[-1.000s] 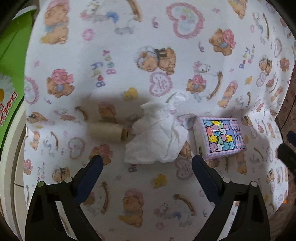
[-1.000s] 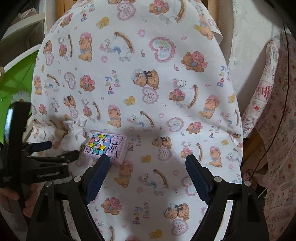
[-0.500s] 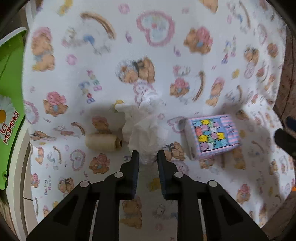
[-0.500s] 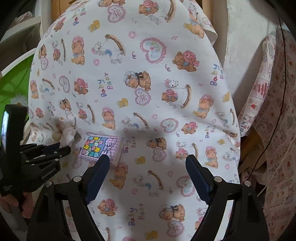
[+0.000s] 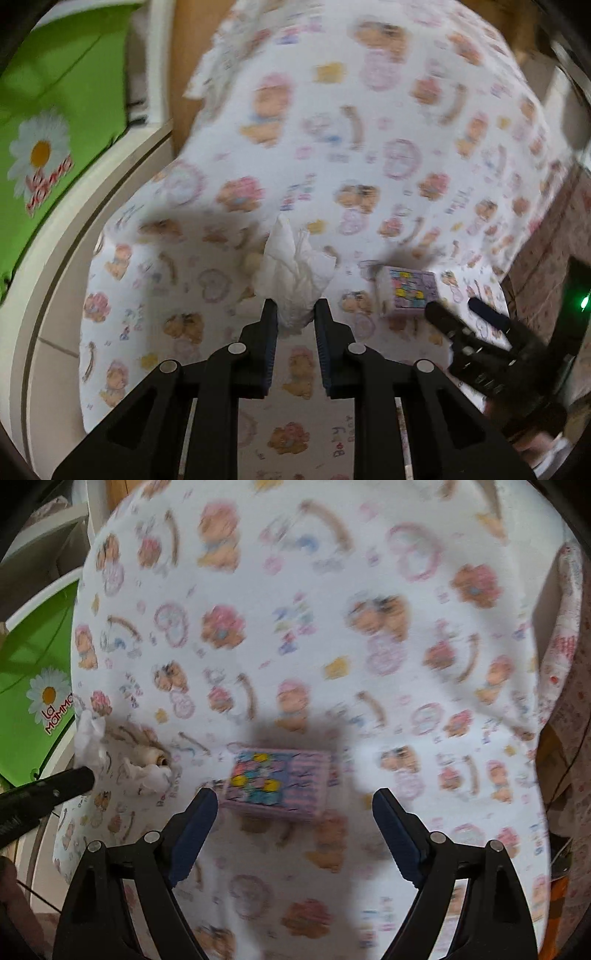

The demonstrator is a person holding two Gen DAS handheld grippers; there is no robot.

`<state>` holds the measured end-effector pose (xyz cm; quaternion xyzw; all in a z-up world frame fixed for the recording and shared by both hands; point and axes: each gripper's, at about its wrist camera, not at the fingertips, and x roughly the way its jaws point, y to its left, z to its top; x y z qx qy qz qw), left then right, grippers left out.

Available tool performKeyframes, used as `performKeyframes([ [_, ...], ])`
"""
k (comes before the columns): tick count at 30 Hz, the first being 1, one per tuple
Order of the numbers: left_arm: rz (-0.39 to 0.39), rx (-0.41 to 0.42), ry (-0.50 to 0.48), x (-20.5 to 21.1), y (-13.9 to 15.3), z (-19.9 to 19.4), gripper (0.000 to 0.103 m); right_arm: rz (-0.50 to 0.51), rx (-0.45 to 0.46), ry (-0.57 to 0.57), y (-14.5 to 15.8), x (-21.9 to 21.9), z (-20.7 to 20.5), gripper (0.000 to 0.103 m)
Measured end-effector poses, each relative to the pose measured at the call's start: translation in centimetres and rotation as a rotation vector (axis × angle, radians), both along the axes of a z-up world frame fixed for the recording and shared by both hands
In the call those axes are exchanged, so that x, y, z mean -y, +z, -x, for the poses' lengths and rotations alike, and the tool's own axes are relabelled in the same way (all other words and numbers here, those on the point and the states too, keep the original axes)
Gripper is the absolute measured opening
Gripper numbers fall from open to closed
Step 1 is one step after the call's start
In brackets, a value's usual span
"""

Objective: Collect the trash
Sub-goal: 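Grasp the purple box with the right tool while the left tool holds the tissue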

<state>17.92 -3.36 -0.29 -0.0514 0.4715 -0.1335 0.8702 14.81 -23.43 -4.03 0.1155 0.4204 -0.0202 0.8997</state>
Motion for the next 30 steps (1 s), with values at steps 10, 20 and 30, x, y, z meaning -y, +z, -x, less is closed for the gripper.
performKeyframes([
  [10, 0.074, -0.094, 0.069, -2.7, -0.5, -1.0, 0.019, -0.014, -0.027, -0.185, -3.0, -1.8, -2.3, 0.090],
  [20, 0.027, -0.076, 0.061, -3.3, 0.0, -0.4, 0.019, -0.003, -0.050, -0.087, -4.6, -3.2, -4.0, 0.088],
  [30, -0.002, -0.045, 0.043, -2.7, 0.3, 0.2, 0.019, -0.001, 0.006, -0.012, -3.0, -2.6, -2.1, 0.075],
])
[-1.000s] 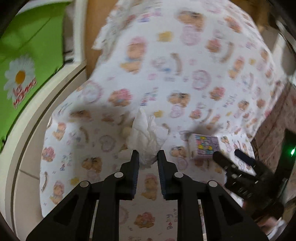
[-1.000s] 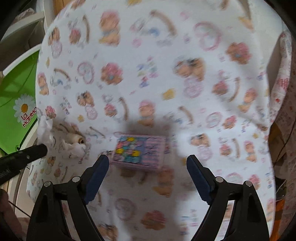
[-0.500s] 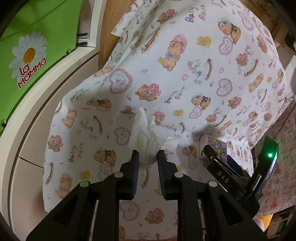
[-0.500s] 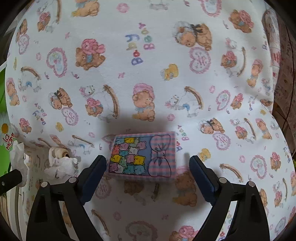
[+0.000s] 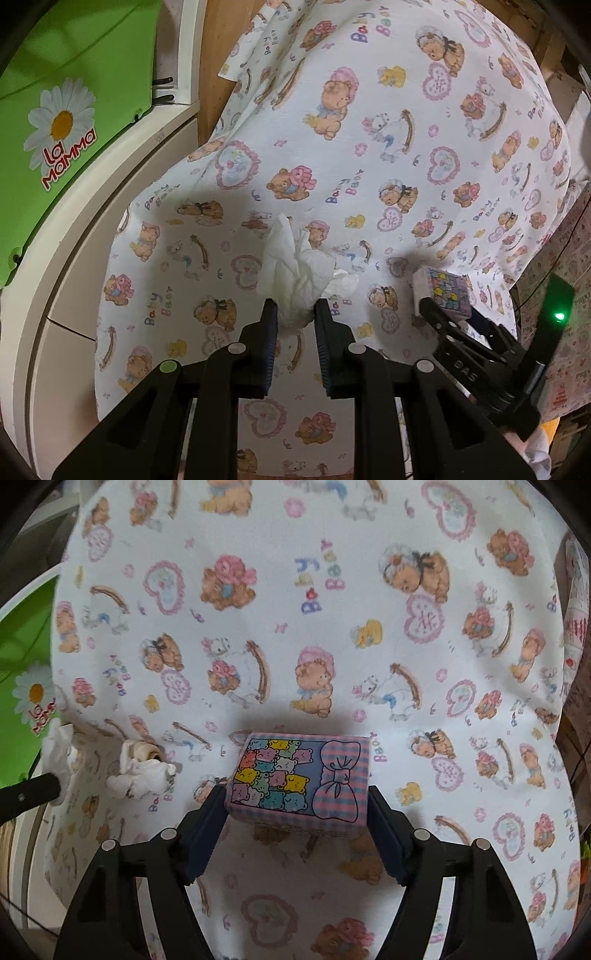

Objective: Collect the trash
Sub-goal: 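Grasp the purple box with the right tool while the left tool holds the tissue, then carry the tissue and purple box in both tools down over the basket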

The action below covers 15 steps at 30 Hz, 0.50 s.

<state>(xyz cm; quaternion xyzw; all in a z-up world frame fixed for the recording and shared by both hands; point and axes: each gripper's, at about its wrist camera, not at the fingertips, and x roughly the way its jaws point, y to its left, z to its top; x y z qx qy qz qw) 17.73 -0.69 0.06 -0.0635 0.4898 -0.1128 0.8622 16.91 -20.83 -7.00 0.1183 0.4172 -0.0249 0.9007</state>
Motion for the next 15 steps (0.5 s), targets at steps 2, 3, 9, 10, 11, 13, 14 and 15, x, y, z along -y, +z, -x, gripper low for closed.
performKeyframes([
  [2, -0.008, 0.004, -0.005, 0.2, 0.0, 0.2, 0.019, 0.012, 0.009, 0.020, 0.3, 0.1, 1.1, 0.075],
  [3, -0.012, 0.006, -0.008, 0.3, -0.1, 0.2, 0.019, 0.017, 0.014, 0.034, 0.5, 0.4, 1.8, 0.075],
  [9, -0.045, 0.012, -0.026, 1.0, -0.4, 1.0, 0.019, 0.041, 0.051, 0.096, 2.7, 0.4, 3.8, 0.075],
  [10, -0.050, 0.015, -0.029, 1.2, -0.4, 1.2, 0.019, 0.041, 0.056, 0.104, 3.1, 0.3, 4.0, 0.075],
  [11, -0.057, 0.020, -0.031, 1.3, -0.3, 1.4, 0.019, 0.038, 0.066, 0.117, 3.5, 0.2, 4.6, 0.075],
  [13, -0.073, 0.040, -0.035, 1.5, 0.1, 1.9, 0.019, 0.039, 0.083, 0.135, 4.3, 0.2, 5.5, 0.075],
  [14, -0.083, 0.050, -0.035, 1.5, 0.3, 2.3, 0.019, 0.045, 0.094, 0.147, 4.8, 0.1, 6.1, 0.075],
  [15, -0.095, 0.066, -0.037, 1.6, 0.7, 2.7, 0.019, 0.049, 0.103, 0.160, 5.4, 0.0, 6.6, 0.075],
])
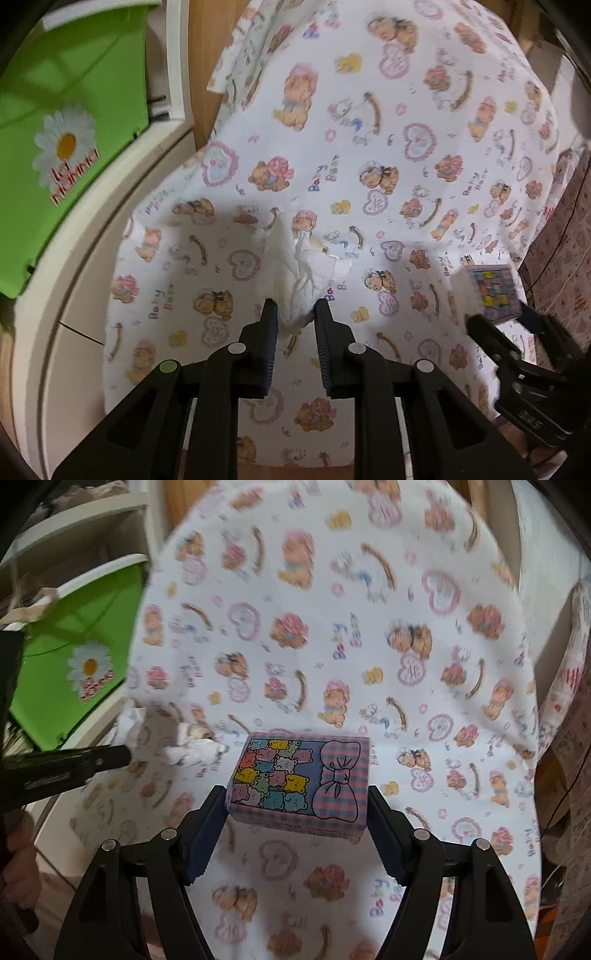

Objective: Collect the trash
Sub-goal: 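Carry the tissue and purple box in both tools down over the basket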

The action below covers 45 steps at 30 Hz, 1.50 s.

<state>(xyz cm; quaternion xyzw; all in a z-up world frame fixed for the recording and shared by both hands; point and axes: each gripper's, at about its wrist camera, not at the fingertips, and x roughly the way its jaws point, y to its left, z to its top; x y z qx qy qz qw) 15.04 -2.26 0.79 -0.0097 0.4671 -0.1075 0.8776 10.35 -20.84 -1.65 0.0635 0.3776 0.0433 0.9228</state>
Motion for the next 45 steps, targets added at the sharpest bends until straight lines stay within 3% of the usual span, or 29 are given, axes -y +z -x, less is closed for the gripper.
performKeyframes([
  [5, -0.026, 0.055, -0.036, 0.3, 2.4, 2.7, 0.019, -0.011, 0.051, 0.037, 3.7, -0.1, 3.1, 0.075],
  [9, 0.003, 0.063, -0.064, 0.5, 4.5, 5.2, 0.019, -0.050, 0.080, 0.040, 6.7, 0.8, 6.4, 0.075],
  [17, -0.021, 0.040, -0.115, 1.6, 5.5, 10.3, 0.019, -0.112, 0.063, 0.035, 8.4, 1.1, 11.8, 0.075],
  [23, 0.001, -0.060, -0.102, 1.0, 2.8, 12.8, 0.019, -0.156, 0.010, 0.022, 7.5, 0.9, 14.6, 0.075],
  [27, 0.006, -0.085, -0.099, 0.8, 0.7, 13.9, 0.019, -0.165, -0.022, 0.029, 5.8, 0.8, 15.7, 0.075],
  [34, 0.020, -0.166, -0.094, 0.0, -3.6, 14.7, 0.019, -0.180, -0.063, 0.050, 2.4, 0.8, 15.8, 0.075],
  [45, 0.021, -0.266, -0.131, -0.1, -6.4, 15.6, 0.019, -0.241, -0.187, 0.112, -1.1, 0.5, 15.2, 0.075],
])
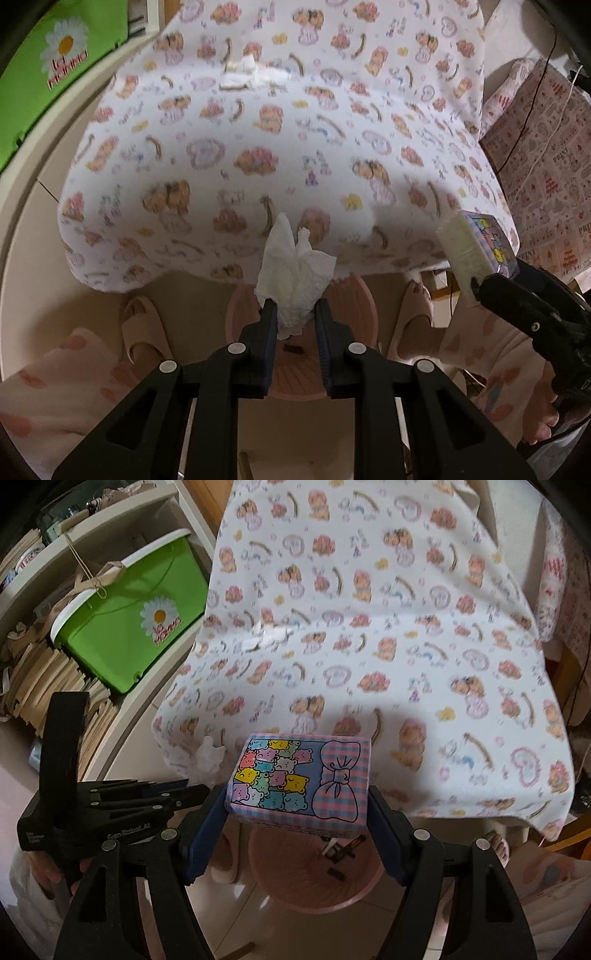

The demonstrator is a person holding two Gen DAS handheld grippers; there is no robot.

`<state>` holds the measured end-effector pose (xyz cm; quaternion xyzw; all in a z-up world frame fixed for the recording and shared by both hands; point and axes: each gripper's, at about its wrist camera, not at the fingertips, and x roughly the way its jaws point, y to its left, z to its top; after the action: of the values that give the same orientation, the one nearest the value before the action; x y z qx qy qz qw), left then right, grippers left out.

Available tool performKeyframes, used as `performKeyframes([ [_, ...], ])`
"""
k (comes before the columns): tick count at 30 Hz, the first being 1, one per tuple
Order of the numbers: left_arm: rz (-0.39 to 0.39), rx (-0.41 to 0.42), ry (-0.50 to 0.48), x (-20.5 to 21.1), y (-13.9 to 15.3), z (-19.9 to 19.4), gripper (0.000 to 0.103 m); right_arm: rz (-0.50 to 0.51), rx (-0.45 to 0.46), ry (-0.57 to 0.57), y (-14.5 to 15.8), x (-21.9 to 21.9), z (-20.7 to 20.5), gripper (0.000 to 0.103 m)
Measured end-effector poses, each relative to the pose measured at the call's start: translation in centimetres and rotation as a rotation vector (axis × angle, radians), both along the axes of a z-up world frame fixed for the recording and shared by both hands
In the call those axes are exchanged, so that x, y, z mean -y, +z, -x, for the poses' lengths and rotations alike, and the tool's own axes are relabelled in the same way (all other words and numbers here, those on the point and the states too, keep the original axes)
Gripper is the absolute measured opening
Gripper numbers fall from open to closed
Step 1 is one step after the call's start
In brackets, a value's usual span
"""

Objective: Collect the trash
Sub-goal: 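Carry the tissue and purple box in both tools down over the basket, then open both tools to drop the tissue and box into the basket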

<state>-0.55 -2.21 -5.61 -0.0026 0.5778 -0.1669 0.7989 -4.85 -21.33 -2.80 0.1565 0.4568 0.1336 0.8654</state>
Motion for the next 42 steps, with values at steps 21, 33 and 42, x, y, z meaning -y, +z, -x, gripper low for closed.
performKeyframes([
  [21, -0.051, -0.338, 0.096, -0.7, -11.4, -1.4, 0.020, 0.001, -0.307, -0.036, -10.3, -0.9, -2.1, 0.075],
  [33, -0.083, -0.442, 0.106, 0.4, -17.3, -1.5, 0.021, -0.264, -0.574, -0.207, -19.3, 1.1, -3.4, 0.075],
  [42, -0.117, -0.417, 0.084, 0.8, -17.5, -1.5, 0.024, -0.277, -0.599, -0.269, -22.2, 1.3, -3.8, 0.075],
])
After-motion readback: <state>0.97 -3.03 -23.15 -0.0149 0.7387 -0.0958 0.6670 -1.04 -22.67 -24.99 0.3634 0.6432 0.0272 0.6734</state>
